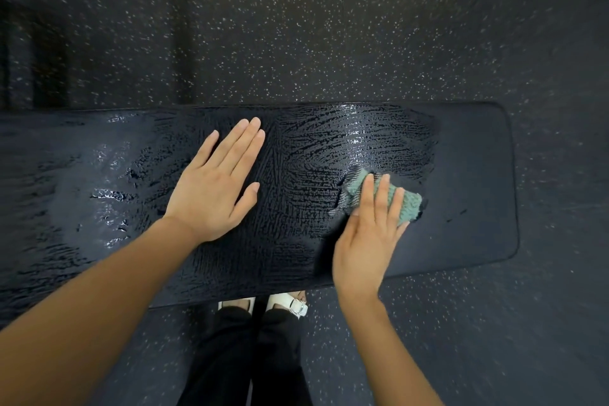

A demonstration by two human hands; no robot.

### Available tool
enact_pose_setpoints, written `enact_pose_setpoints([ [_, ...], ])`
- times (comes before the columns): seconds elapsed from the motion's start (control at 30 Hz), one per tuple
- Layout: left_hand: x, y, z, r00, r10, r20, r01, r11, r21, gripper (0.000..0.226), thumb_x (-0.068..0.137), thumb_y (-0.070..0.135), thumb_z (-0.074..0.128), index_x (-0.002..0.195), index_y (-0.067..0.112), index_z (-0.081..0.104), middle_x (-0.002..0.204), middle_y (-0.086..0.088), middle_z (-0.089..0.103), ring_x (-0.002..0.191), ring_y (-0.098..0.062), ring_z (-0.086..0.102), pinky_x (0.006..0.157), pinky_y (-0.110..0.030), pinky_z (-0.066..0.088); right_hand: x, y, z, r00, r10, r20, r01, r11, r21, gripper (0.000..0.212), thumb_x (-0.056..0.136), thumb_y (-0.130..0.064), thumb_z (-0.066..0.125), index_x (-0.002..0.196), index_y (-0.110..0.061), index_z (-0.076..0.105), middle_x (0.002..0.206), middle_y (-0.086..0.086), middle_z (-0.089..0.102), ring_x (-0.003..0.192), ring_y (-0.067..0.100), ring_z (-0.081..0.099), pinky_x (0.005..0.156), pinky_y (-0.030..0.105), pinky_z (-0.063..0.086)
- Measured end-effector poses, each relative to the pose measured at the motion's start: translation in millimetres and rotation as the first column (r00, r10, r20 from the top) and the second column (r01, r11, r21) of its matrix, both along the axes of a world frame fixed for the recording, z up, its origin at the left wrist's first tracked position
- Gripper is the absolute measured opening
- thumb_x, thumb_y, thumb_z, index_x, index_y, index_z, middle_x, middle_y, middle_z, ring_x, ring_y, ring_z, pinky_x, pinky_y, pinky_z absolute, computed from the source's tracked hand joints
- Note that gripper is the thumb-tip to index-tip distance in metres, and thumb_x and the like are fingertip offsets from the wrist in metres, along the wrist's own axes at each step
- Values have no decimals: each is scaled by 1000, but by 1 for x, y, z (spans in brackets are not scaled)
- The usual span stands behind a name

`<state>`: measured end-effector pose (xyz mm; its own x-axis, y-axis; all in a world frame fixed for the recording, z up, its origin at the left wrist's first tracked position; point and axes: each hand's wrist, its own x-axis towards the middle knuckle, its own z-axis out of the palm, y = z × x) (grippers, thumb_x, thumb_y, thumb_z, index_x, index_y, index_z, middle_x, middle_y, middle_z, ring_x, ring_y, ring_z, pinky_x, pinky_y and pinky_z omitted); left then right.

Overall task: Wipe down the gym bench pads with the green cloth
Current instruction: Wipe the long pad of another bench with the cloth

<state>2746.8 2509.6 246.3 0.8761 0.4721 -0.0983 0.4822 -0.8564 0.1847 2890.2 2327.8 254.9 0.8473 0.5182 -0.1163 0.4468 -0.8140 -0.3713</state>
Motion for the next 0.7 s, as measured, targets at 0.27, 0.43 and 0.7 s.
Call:
enact_pose_setpoints([
  [0.27, 0, -1, 1, 1000, 3, 2, -3, 1000, 5, 68, 100, 39, 24, 158, 6, 13, 167, -8, 9, 154, -22, 8, 124, -46, 11, -60, -1, 3, 973, 230, -14, -230, 972, -37, 59, 96, -21, 28, 155, -26, 24, 163, -5, 14, 152, 18, 2, 121, 42, -5],
  [0.43, 0, -2, 0, 1000, 8, -3, -8, 1000, 7, 68, 100, 39, 23, 158, 6, 12, 167, -9, 8, 154, -22, 7, 124, -47, 12, -67, -34, 6, 944, 329, -17, -329, 938, -115, 63, 95, -20, 31, 156, -26, 19, 163, -4, 16, 152, 19, 4, 121, 43, 1],
  [0.7, 0, -3, 0, 1000, 12, 8, -12, 1000, 4, 67, 100, 39, 23, 158, 6, 13, 167, -9, 9, 154, -22, 8, 124, -46, 12, -71, -50, 9, 933, 358, -28, -358, 926, -122, 71, 87, -12, 32, 155, -26, 20, 163, -5, 18, 151, 20, 8, 121, 44, 3],
])
